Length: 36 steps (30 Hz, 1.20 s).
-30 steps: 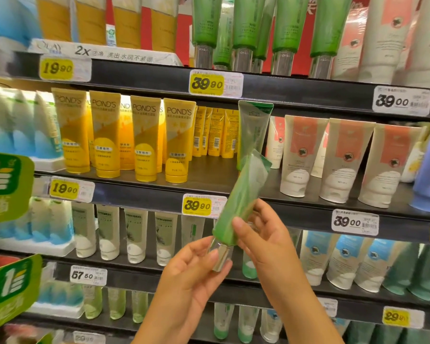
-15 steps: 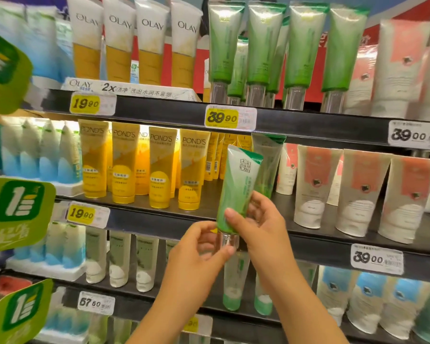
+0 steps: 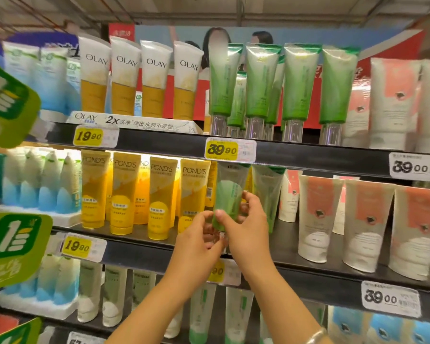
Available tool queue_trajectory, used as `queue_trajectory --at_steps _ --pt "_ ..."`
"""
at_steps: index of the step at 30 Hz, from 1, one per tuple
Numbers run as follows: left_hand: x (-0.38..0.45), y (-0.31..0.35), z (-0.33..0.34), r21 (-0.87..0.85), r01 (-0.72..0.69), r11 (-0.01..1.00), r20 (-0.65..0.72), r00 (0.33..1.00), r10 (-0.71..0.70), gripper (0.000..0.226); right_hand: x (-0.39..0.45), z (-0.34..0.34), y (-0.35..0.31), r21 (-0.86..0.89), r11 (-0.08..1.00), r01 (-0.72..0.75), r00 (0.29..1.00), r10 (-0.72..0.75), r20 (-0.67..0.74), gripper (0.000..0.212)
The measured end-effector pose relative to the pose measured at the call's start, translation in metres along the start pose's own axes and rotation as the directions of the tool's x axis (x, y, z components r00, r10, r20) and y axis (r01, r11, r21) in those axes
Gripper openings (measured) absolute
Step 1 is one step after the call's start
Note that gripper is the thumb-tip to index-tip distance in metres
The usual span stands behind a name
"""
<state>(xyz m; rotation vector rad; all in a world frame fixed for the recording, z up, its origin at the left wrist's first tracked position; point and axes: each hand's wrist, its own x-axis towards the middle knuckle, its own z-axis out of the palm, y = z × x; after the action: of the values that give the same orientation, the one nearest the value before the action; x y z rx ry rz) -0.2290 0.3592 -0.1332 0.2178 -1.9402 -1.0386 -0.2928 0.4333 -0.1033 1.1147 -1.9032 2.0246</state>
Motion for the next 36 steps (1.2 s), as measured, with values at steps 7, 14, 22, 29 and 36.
queue_trajectory --at_steps 7,14,22,29,36 --pt "0.013 -0.018 0.003 0.017 0.046 0.999 0.025 0.999 -0.046 0.040 0.011 0.010 0.013 -0.174 0.985 -0.020 0.999 0.014 -0.033 0.057" --pt "0.022 -0.024 0.009 0.069 0.062 0.996 -0.006 0.998 -0.061 0.041 0.018 0.015 0.015 -0.207 0.978 -0.032 0.999 0.027 -0.028 0.057" --pt "0.025 -0.024 0.011 0.122 0.094 0.988 -0.011 0.996 -0.093 0.045 0.018 0.019 0.015 -0.220 0.974 -0.050 0.997 0.036 -0.066 0.050" --pt "0.027 -0.020 0.007 0.106 0.130 0.986 0.027 0.991 -0.133 0.049 0.017 0.021 0.013 -0.258 0.963 -0.084 0.995 0.066 -0.076 0.053" --pt "0.024 -0.019 -0.007 0.022 0.189 0.982 0.113 0.975 -0.190 0.057 0.014 0.021 0.005 -0.289 0.950 -0.116 0.992 0.095 -0.087 0.054"
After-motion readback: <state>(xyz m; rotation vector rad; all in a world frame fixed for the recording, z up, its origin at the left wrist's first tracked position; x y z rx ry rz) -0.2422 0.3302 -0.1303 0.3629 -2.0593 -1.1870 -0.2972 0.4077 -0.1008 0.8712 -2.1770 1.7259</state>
